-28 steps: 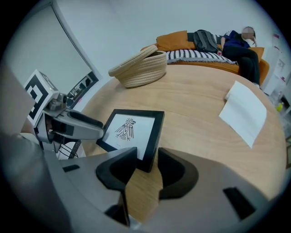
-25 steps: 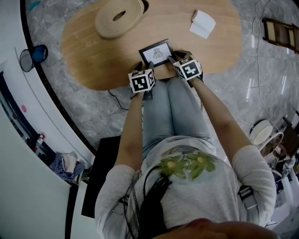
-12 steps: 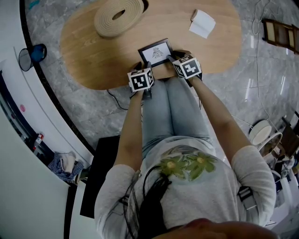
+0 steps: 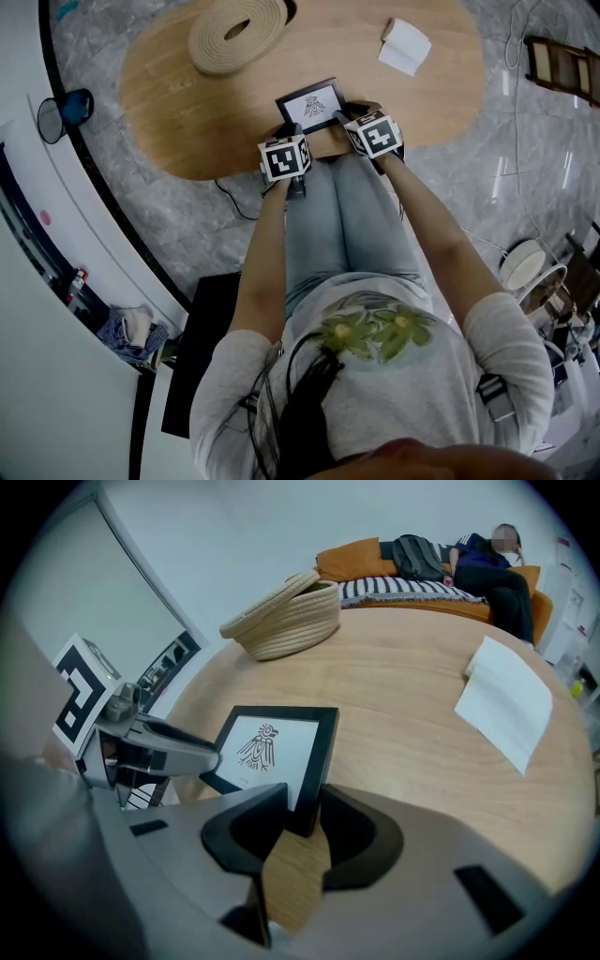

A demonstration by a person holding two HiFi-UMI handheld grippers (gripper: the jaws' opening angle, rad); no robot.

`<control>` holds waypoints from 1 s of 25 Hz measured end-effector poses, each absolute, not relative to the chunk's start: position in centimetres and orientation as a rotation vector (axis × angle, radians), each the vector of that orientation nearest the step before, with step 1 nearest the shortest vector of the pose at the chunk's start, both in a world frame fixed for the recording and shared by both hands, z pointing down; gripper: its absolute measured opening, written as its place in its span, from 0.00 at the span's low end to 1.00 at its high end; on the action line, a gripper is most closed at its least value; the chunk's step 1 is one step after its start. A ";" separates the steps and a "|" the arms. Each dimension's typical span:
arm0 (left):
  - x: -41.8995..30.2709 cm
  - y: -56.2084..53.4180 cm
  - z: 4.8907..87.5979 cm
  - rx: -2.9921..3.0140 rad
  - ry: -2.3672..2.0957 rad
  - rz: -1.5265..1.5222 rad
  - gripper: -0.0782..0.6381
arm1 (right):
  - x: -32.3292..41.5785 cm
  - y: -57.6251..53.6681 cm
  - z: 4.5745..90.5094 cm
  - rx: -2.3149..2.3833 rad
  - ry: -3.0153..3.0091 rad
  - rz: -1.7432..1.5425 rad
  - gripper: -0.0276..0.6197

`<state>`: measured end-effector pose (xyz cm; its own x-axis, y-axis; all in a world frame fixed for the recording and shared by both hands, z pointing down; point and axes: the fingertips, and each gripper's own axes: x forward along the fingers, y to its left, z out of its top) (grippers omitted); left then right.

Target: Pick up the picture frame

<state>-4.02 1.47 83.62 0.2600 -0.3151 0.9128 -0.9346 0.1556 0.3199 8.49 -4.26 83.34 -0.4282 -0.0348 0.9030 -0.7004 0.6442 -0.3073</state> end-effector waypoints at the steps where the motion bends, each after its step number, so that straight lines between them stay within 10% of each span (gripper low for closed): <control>1: -4.1 1.5 83.6 1.382 -1.274 0.687 0.25 | 8.6 -4.2 83.4 0.582 -1.874 0.848 0.22; 25: -4.3 1.7 73.0 1.352 -1.232 0.703 0.25 | 8.8 -3.9 72.8 0.585 -1.846 0.860 0.19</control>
<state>-4.33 1.71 72.97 0.2769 -0.2662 0.9233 -0.9303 0.1662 0.3269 8.79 -3.86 72.81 -0.4054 -0.0193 0.9139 -0.7120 0.6337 -0.3024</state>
